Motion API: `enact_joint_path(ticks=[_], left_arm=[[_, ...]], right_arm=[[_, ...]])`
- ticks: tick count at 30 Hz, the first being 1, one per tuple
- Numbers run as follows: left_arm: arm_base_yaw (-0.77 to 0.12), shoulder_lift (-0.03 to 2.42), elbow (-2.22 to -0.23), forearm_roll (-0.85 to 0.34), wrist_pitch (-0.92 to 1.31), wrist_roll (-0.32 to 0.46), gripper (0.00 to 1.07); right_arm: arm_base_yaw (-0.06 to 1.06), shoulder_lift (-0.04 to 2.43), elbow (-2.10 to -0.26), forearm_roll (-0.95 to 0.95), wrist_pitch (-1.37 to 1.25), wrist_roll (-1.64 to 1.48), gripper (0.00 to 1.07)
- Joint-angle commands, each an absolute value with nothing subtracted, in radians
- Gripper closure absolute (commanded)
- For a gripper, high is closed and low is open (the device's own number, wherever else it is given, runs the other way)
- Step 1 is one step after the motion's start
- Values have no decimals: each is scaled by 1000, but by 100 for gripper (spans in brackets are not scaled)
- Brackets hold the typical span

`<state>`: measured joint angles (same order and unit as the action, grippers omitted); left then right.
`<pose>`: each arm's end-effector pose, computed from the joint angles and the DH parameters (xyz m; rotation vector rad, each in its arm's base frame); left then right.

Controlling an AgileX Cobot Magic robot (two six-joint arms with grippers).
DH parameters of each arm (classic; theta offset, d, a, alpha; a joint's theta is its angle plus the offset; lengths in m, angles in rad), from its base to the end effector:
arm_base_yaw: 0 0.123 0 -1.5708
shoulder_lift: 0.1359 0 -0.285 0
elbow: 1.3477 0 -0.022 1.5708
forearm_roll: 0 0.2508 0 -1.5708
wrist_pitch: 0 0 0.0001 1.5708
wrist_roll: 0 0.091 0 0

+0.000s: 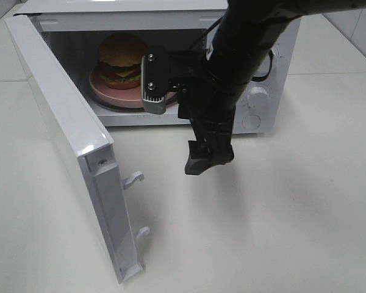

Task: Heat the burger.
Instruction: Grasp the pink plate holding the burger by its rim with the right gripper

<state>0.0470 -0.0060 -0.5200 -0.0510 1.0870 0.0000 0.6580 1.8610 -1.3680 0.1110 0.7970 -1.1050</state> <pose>-0.0091 -0.0045 0.2807 -0.0441 2.0432 -0.0316 0.3039 0.2440 0.2191 -2.0756 1.8231 0.0125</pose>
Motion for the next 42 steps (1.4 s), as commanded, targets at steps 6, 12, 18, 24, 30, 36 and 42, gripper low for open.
enact_joint_path(ticks=[6, 12, 18, 24, 30, 36, 42], left_arm=[[49, -10, -516, -48, 1072, 0, 6], [49, -10, -516, -48, 1072, 0, 6], [49, -10, -516, -48, 1072, 0, 6], [49, -10, -516, -48, 1072, 0, 6], [49, -10, -516, -48, 1072, 0, 6], [49, -10, -516, -48, 1072, 0, 6], [49, -10, -516, -48, 1072, 0, 6]], right_arm=[[665, 2004, -1563, 111, 875, -1179, 11], [665, 2103, -1701, 110, 910, -1182, 12], [665, 2155, -1775, 110, 937, -1195, 12], [665, 2237, -1881, 113, 965, -1208, 13], [665, 2291, -1958, 117, 973, -1216, 14], [665, 2335, -2026, 117, 990, -1219, 15], [663, 2373, -2086, 113, 975, -1212, 15]])
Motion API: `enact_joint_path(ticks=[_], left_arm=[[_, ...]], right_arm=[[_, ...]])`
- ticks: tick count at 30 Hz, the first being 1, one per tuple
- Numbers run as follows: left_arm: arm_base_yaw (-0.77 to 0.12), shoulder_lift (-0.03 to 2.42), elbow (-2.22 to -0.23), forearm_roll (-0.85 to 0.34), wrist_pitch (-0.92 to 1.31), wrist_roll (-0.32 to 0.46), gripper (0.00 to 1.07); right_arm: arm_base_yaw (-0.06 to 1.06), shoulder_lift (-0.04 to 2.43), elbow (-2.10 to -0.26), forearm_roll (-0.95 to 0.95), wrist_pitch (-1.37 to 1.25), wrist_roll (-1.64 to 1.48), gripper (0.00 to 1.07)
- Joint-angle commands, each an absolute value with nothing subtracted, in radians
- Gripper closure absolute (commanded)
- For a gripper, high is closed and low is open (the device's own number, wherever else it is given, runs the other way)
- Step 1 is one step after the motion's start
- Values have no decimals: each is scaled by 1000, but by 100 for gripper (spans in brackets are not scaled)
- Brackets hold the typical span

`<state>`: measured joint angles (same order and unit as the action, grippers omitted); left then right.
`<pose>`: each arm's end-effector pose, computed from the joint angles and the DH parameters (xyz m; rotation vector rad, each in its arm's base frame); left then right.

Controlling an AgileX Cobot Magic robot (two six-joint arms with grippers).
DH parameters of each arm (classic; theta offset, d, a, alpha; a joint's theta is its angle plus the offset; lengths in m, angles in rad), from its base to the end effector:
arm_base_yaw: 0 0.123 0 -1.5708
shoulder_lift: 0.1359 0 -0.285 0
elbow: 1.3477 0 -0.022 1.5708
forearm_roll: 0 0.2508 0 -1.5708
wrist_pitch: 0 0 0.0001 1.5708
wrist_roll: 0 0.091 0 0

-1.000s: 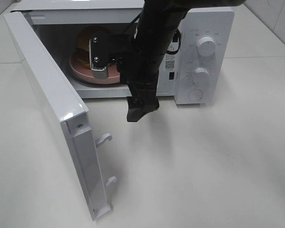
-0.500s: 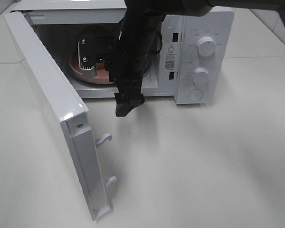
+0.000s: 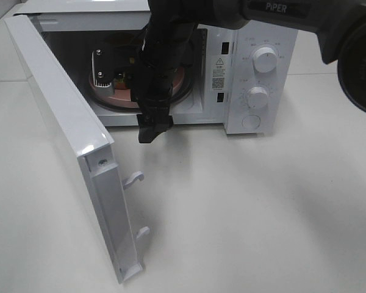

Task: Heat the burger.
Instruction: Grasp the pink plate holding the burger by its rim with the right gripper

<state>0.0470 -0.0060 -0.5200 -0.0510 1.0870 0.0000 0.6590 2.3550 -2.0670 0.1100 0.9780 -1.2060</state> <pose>-0.0091 -0.0045 0.2807 -0.0441 2.0432 -0.0316 0.3995 0.3199 0.1835 -2.1622 1.6781 -0.0104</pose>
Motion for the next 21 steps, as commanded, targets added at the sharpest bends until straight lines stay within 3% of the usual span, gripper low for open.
enact_joint_path(ticks=[1, 21], left_arm=[[49, -10, -516, -48, 1072, 0, 6], [49, -10, -516, -48, 1072, 0, 6]], right_arm=[[663, 2380, -2090, 113, 971, -1210, 15], [650, 2395, -2093, 87, 920, -1160, 17]])
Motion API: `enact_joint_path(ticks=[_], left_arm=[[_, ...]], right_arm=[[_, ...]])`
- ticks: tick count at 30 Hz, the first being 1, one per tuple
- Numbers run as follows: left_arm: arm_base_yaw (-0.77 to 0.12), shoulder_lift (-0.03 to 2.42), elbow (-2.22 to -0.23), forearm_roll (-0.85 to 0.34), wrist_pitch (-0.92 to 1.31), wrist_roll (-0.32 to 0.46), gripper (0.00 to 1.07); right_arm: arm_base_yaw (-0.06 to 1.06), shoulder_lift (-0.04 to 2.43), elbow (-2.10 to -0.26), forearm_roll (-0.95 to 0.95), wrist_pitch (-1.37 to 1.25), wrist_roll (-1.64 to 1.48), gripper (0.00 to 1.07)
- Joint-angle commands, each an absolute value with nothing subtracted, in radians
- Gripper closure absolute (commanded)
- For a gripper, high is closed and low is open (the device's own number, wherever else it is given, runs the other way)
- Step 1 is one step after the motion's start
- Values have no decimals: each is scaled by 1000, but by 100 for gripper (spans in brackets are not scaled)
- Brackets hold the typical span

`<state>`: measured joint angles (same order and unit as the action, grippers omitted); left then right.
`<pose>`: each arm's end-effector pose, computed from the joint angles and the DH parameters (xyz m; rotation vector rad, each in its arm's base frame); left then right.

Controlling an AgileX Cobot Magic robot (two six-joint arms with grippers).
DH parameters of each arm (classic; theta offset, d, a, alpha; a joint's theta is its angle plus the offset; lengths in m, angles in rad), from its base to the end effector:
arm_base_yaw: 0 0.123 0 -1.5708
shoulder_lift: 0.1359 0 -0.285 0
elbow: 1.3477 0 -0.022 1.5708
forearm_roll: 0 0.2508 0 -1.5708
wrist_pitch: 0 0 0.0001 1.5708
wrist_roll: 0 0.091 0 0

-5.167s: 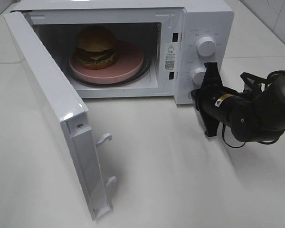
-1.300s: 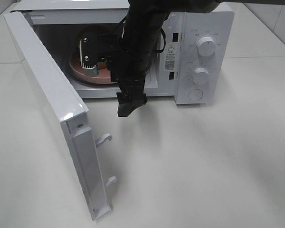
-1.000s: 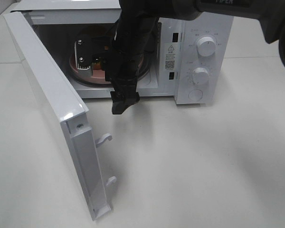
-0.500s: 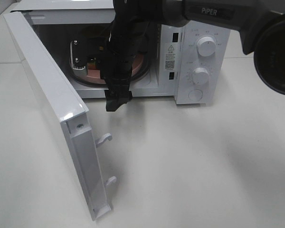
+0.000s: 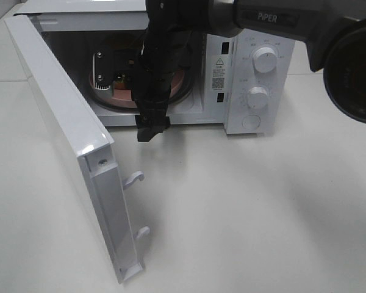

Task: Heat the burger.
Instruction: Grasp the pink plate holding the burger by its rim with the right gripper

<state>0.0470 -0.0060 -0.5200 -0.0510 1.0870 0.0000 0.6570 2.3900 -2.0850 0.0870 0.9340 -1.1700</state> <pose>-0.0091 -0.0045 0.2807 -0.0441 2.0432 -0.0316 0.4073 0.3222 0.1720 -2.1192 1.6988 -0.0401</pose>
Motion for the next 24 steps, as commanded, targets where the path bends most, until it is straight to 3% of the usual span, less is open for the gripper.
enact_joint_path(ticks=[1, 24], left_arm=[[49, -10, -516, -48, 1072, 0, 6], [49, -10, -516, -48, 1072, 0, 6]], right_arm=[[650, 2395, -2093, 87, 920, -1160, 17], [638, 2395, -2093, 76, 820, -1149, 19]])
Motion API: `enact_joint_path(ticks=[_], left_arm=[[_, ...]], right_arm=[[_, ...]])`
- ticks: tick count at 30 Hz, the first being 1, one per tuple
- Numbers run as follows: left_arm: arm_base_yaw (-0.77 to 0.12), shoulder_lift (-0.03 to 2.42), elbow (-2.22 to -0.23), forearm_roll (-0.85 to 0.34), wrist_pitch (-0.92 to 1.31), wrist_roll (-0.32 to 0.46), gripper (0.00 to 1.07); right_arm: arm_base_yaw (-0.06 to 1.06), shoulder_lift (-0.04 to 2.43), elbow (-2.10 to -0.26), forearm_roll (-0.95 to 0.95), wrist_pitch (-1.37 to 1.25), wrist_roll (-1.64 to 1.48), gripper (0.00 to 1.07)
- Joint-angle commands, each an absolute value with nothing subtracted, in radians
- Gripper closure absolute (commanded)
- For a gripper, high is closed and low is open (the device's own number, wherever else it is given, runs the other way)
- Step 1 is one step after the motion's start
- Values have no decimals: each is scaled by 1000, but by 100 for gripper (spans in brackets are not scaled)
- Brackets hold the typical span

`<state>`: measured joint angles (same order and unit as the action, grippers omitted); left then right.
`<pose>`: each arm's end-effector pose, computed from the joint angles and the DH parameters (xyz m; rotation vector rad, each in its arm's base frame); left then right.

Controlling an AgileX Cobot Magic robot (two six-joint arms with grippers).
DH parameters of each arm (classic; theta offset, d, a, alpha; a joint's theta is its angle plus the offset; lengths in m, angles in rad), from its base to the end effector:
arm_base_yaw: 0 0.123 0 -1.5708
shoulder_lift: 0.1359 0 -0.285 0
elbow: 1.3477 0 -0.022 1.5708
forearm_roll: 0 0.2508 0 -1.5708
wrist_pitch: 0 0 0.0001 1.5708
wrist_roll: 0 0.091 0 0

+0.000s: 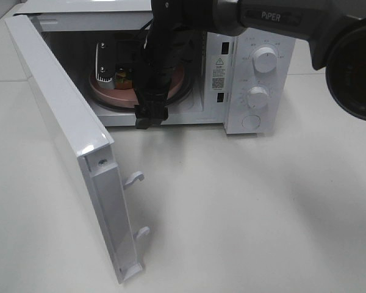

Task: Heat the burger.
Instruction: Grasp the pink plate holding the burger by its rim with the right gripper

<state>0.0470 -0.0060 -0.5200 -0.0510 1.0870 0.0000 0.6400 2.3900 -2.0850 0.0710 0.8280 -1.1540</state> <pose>-0.0091 -0.0045 0.2807 -0.0441 2.0432 -0.0316 0.4205 0.3190 0.1763 -2.0165 1.6669 -0.0962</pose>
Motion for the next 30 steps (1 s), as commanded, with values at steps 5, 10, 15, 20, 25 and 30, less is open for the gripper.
enact_joint_path(ticks=[5, 10, 15, 20, 25, 30], left_arm=[[49, -10, -516, -48, 1072, 0, 6], [49, -10, -516, -48, 1072, 0, 6], [49, -10, -516, -48, 1072, 0, 6], [49, -10, -516, -48, 1072, 0, 6], [49, -10, -516, -48, 1072, 0, 6], [49, -10, -516, -48, 1072, 0, 6]], right_arm=[[638, 2395, -2093, 65, 820, -1149, 20], [638, 2395, -2093, 62, 820, -1149, 21], [638, 2397, -2093, 53, 795, -1148, 22], [638, 2413, -2093, 53, 771, -1148, 23], [638, 2421, -2093, 53, 769, -1149, 25], [638, 2421, -2093, 57, 742, -1149, 26]])
